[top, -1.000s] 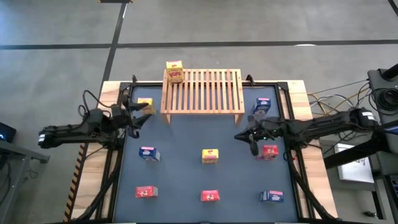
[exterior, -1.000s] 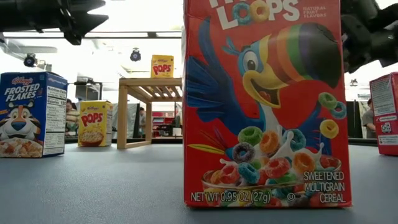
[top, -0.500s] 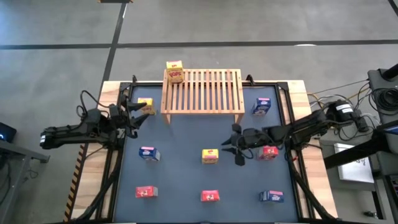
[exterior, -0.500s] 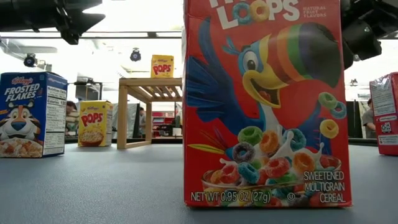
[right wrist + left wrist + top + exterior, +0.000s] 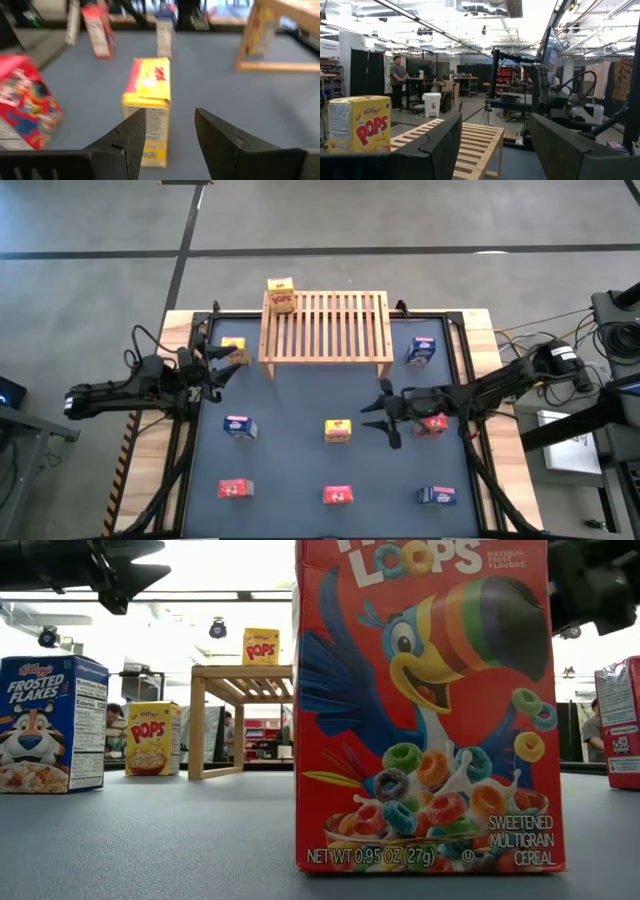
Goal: Stack cereal on shelf
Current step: Put the bottom yellow cereal box aligned with the other yellow cereal box on the shelf, then put the yellow cereal box aligned with the other yellow cereal box on the shelf
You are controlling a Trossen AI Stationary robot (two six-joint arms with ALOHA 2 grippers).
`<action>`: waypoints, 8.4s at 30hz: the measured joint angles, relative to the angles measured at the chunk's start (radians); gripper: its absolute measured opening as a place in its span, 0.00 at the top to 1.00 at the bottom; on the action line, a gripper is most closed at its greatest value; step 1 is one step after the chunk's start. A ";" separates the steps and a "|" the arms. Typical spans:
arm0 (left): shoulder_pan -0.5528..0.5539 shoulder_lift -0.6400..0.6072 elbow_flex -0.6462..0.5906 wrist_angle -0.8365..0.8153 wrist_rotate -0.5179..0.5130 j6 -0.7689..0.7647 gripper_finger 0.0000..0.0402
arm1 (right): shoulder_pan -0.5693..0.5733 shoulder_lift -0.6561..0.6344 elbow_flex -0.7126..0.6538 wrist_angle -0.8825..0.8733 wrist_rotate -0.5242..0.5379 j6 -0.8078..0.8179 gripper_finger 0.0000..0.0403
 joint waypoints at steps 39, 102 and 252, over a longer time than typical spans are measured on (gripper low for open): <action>0.000 0.007 0.000 0.021 -0.004 0.014 0.46 | 0.004 0.210 0.008 0.161 -0.012 0.061 0.10; 0.000 0.020 0.000 0.011 0.000 -0.017 0.46 | -0.057 0.251 0.238 0.138 -0.086 -0.078 0.61; 0.301 0.572 0.507 -0.945 -0.272 0.043 0.23 | -0.256 -0.264 0.195 -0.300 -0.085 -0.214 0.39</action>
